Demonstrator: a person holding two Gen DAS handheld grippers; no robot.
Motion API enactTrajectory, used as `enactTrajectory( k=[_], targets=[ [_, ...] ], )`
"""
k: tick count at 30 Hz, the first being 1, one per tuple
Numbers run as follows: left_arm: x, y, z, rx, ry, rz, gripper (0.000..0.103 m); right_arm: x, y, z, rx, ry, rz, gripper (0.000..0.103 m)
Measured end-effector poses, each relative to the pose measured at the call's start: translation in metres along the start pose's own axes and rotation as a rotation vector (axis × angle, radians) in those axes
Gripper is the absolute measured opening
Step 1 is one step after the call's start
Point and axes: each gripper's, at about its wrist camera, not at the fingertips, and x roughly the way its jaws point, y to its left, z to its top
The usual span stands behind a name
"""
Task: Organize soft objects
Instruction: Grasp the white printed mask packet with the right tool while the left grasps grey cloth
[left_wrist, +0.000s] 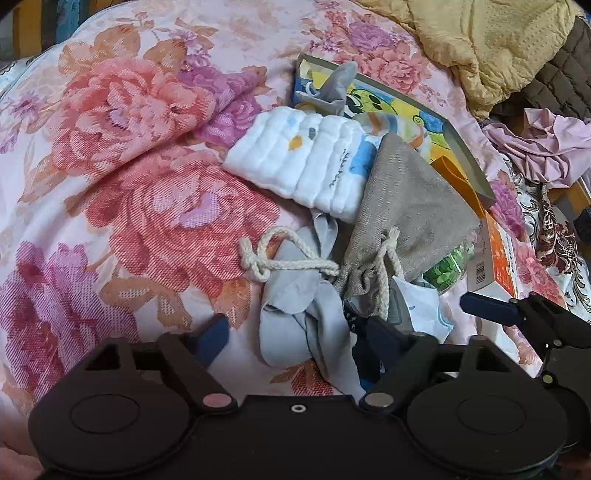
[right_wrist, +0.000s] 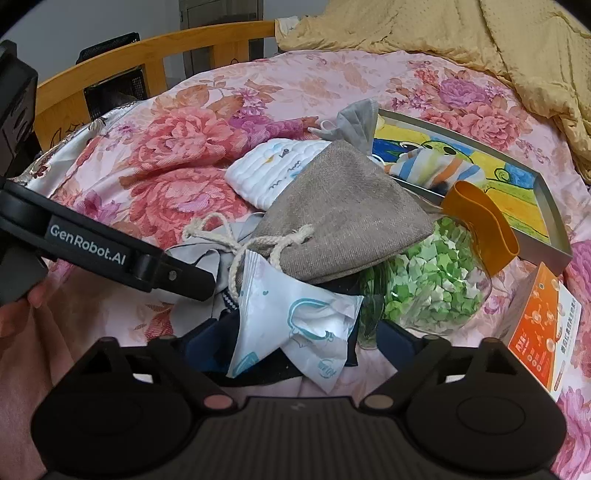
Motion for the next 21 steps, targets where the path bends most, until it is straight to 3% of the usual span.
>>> enactTrajectory(
  k=[1, 3, 14, 17, 21],
  targets=[
    [0.0003, -0.0005, 0.0002, 0.002, -0.001, -0.007, 0.074, 0.0012, 0.0003, 0.0005, -0.001, 0.001, 0.000, 0.089],
    [0.0019, -0.0004, 0.0001, 0.005, 0.007, -0.027, 0.059, 0.0030, 0.0008, 0.0007, 0.000, 0.007, 0.008, 0.086],
    [0.0094, 0.0063, 0.0016, -0.023, 0.013, -0.027, 0.037, 0.0094, 0.0024, 0.0008, -0.001, 0.031, 0.003, 0.069],
    [0.0083, 0.0077, 0.0017, -0.033, 0.009, -0.032, 0.018, 0.0107, 0.0027, 0.0003, -0.001, 0.039, -0.002, 0.069],
    [0.0060, 0.0082, 0.0013, -0.036, -0.001, -0.036, 0.010, 0.0102, 0.0021, 0.0002, 0.002, 0.037, -0.002, 0.068]
  ],
)
